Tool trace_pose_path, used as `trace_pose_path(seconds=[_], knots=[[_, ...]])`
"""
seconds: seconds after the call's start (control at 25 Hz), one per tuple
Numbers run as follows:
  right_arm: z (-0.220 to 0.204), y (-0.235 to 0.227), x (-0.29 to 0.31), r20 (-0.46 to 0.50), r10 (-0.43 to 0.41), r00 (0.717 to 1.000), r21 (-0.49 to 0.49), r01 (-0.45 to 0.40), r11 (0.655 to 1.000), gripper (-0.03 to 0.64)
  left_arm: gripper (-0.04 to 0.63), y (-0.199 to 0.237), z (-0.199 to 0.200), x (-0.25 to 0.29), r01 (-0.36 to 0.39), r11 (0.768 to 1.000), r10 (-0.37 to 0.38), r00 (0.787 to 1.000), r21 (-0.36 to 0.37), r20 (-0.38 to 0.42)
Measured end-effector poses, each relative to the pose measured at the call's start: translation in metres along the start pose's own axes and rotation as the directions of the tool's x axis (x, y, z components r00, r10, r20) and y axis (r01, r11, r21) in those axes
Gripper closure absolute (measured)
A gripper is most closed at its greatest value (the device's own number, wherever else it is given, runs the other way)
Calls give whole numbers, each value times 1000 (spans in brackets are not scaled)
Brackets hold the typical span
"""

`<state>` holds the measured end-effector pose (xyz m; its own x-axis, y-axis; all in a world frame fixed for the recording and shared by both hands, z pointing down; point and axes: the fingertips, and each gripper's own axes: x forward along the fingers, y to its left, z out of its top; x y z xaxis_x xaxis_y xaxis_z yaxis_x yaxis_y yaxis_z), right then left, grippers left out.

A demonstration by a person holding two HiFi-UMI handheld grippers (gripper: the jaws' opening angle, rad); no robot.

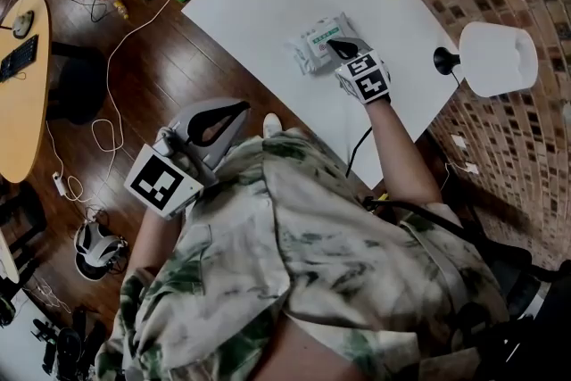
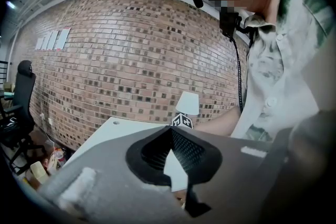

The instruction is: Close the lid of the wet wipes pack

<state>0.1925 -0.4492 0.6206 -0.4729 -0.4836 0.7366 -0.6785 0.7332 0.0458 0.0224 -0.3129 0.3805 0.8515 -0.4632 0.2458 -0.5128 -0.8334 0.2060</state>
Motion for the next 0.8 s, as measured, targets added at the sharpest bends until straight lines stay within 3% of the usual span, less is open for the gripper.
trace_pose_path(seconds=[0.44, 0.8], knots=[[17, 54, -60, 107, -86, 990, 13, 85, 996, 615, 594, -25, -4, -36, 75, 996, -77, 997, 56, 22], [29, 163, -132, 206, -162, 965, 61, 152, 986, 615, 594, -61, -26, -110, 143, 987, -144, 989, 76, 10]])
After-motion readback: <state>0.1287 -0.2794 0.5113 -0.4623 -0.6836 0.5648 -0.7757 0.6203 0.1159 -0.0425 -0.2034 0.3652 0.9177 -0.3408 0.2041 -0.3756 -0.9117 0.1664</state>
